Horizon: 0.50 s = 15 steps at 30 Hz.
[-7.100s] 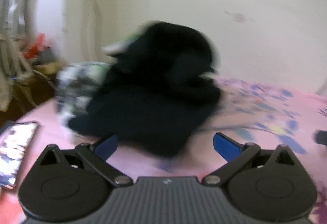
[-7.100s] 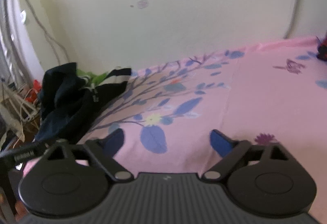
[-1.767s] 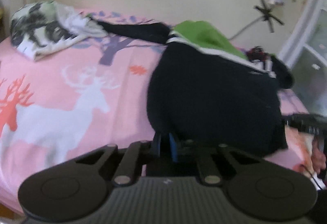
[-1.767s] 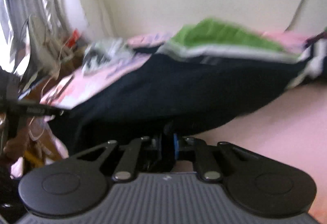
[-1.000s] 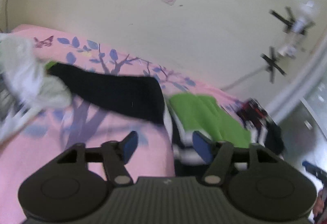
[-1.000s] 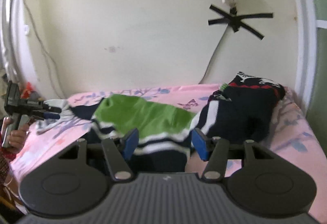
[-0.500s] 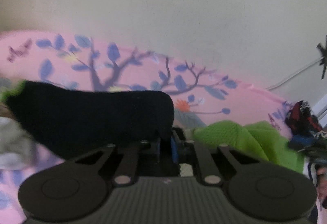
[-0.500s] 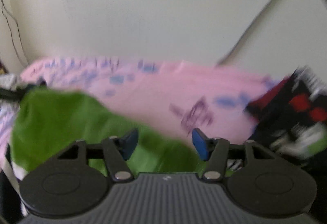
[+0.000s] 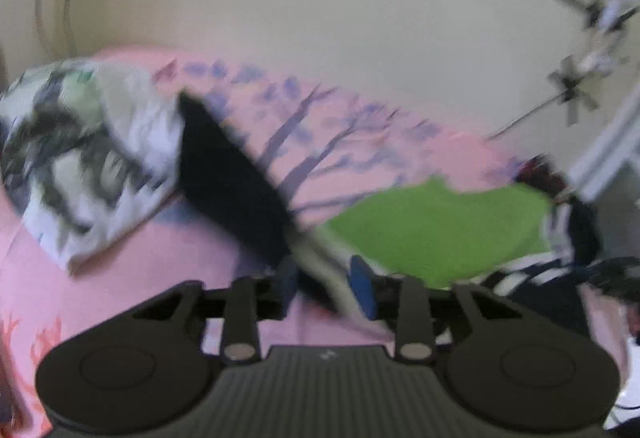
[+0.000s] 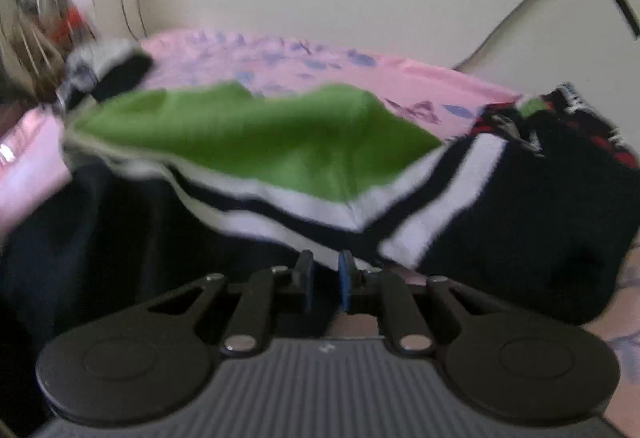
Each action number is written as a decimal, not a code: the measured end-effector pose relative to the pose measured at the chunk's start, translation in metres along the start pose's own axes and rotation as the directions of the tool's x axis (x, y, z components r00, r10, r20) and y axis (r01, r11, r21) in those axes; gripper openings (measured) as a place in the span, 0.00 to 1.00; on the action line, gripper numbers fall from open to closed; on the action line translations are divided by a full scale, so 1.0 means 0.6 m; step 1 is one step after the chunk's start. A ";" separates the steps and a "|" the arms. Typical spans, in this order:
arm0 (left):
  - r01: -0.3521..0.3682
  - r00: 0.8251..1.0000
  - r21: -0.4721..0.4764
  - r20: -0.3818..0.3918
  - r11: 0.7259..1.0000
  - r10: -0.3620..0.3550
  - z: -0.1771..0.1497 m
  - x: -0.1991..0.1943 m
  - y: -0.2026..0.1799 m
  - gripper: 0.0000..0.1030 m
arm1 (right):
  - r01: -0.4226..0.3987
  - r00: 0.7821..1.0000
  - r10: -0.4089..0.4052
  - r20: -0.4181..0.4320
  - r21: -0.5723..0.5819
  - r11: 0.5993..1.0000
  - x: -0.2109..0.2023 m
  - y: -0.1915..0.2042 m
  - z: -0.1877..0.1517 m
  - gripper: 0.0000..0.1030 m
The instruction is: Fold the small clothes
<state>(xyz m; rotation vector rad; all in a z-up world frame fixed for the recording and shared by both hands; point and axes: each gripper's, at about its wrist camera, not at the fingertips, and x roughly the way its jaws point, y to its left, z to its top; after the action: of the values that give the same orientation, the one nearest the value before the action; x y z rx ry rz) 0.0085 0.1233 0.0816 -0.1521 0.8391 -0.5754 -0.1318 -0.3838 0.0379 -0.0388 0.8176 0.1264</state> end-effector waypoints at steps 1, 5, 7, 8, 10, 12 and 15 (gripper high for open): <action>0.015 0.998 -0.003 0.059 1.000 -0.015 0.016 -0.014 -0.004 0.49 | 0.012 1.000 -0.012 0.026 0.007 1.000 -0.006 -0.003 0.007 0.05; 0.039 0.987 0.046 0.156 0.998 -0.045 0.084 -0.001 -0.047 0.57 | -0.045 0.974 0.000 0.227 0.192 0.980 -0.023 -0.050 0.072 0.53; 0.025 0.992 0.113 0.123 0.993 -0.039 0.115 0.056 -0.078 0.72 | -0.038 0.952 -0.038 0.303 0.240 0.970 -0.001 -0.060 0.113 0.81; 0.033 0.995 0.133 0.085 0.991 -0.045 0.123 0.089 -0.089 0.83 | -0.041 0.943 -0.044 0.330 0.247 0.968 0.011 -0.062 0.127 0.81; 0.025 1.000 0.150 -0.016 0.988 -0.022 0.133 0.166 -0.106 0.84 | -0.064 0.953 -0.014 0.302 0.245 0.968 0.061 -0.060 0.170 0.81; 0.008 0.993 0.176 -0.121 0.984 0.014 0.126 0.230 -0.116 0.84 | -0.044 0.974 -0.012 0.225 0.244 0.969 0.122 -0.053 0.200 0.81; -0.012 0.974 0.247 -0.217 0.969 0.067 0.095 0.285 -0.133 0.71 | -0.053 0.998 0.043 0.056 0.193 0.980 0.203 -0.025 0.214 0.80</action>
<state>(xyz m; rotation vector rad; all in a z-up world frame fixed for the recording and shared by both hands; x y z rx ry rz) 0.1069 -0.0409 0.0346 0.1583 0.9797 -0.6615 0.0457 -0.3759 0.0363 0.1679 0.7767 0.0918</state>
